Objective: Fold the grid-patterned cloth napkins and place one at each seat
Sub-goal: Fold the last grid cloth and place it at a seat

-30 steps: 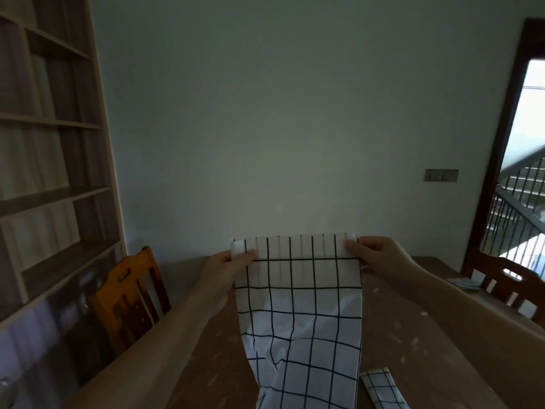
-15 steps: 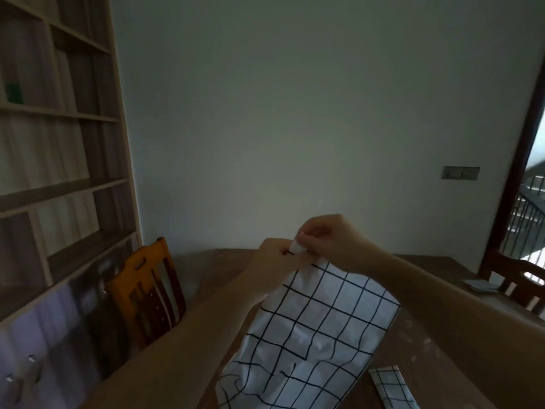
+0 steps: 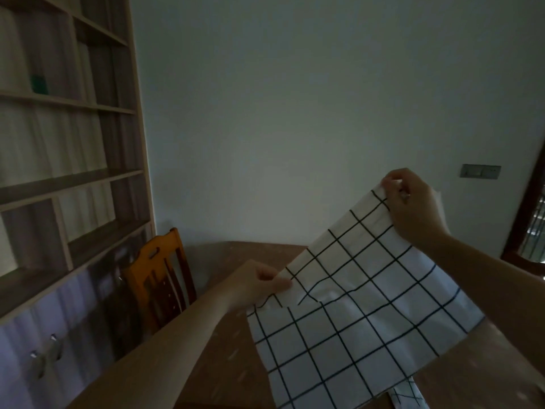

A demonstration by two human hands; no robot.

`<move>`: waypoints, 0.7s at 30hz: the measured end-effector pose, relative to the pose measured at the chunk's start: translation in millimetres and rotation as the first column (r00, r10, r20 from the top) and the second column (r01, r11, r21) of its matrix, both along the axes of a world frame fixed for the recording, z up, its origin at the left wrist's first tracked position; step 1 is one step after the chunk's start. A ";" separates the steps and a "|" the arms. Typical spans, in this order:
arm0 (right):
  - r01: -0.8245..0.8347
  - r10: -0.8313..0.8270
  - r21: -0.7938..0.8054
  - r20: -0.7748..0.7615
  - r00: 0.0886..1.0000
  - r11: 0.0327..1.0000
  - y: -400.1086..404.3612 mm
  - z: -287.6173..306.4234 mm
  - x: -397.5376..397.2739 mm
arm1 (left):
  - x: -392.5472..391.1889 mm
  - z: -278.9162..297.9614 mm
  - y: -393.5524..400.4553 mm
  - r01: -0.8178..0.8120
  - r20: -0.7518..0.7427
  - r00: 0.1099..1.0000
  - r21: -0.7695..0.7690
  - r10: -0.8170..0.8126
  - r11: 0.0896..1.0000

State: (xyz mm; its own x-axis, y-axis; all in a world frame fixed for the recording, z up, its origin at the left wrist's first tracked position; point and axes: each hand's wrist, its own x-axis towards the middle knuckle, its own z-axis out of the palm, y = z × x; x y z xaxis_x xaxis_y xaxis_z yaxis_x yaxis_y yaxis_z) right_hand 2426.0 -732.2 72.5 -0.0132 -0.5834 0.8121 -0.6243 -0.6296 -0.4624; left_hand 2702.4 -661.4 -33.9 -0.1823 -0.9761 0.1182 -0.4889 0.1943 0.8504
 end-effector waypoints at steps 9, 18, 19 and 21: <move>0.057 -0.057 -0.031 0.011 0.998 0.998 2.2 -4.1 -24.2 | 7.8 -13.8 3.6 -0.077 -0.079 0.994 0.066 0.082 0.995; 0.155 -0.196 0.278 0.127 0.972 0.948 -11.9 -38.8 -55.0 | 8.1 6.0 -25.0 -0.276 -0.682 0.684 0.084 0.257 0.958; 0.152 -0.204 0.311 0.141 0.969 0.938 -13.0 -44.4 -57.6 | 4.4 12.9 -24.2 -0.305 -0.675 0.686 0.070 0.270 0.950; 0.150 -0.219 0.356 0.163 0.962 0.922 -14.3 -53.1 -61.6 | 0.0 20.8 -26.3 -0.388 -0.639 0.707 0.008 0.303 0.922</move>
